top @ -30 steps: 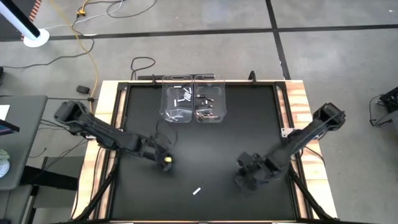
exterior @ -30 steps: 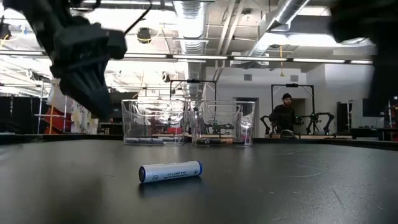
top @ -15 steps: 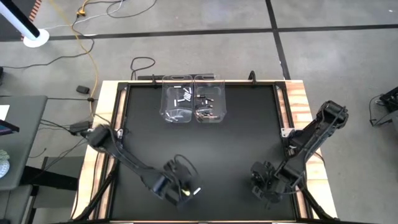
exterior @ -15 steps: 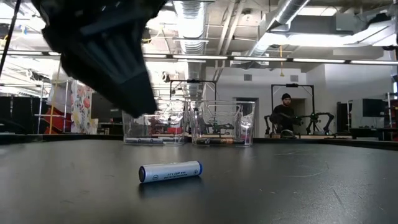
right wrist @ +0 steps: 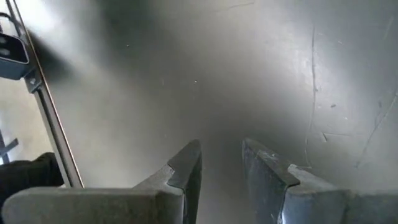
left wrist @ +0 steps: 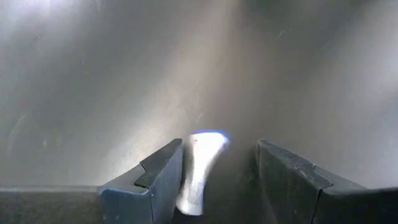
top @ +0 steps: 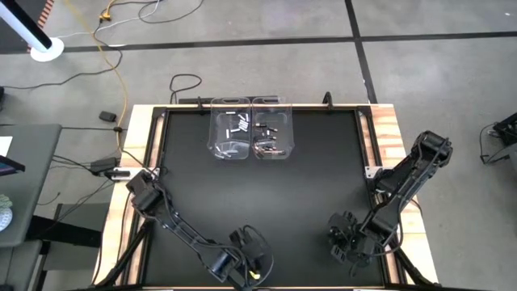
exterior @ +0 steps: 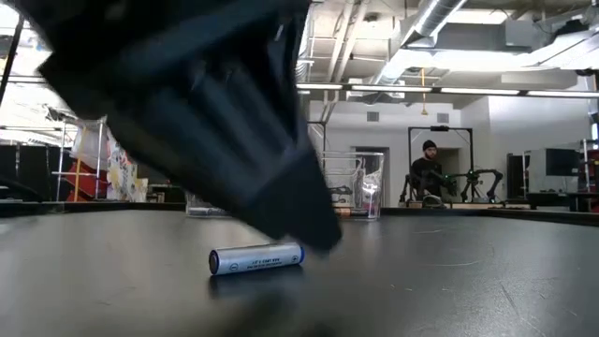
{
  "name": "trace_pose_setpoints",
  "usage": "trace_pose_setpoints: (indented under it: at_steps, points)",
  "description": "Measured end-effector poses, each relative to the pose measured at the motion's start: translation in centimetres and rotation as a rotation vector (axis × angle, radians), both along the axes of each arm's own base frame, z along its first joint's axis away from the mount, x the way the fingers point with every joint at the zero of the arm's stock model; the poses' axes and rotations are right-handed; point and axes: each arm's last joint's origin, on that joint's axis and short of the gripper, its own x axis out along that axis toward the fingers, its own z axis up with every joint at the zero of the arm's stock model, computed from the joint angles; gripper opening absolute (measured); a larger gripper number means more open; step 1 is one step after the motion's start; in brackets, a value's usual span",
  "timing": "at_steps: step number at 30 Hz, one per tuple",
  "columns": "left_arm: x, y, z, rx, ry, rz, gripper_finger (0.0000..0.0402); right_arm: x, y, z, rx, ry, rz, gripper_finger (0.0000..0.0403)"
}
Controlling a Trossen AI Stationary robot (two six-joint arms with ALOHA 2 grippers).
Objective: Sort batteries
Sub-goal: Put the white battery into the left transparent bin
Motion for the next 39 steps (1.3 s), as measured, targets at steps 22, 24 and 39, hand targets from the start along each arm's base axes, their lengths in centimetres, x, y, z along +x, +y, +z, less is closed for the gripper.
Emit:
trace_pose_setpoints:
  at_steps: [22,24,39]
  points:
    - [-1.8,1.5,-3.2,0.12,0.153,-0.009,0.0196,0.1,0.4,0.2,0.02,-0.032,0.033,0.0133]
    - [-2.1,1.5,-3.6,0.121,0.155,-0.008,0.0188,0.1,0.4,0.2,0.02,-0.032,0.033,0.0133]
    - [-4.8,-0.8,-4.5,0.115,0.102,0.001,0.0138,0.2,0.4,0.2,0.011,-0.045,0.026,0.0133]
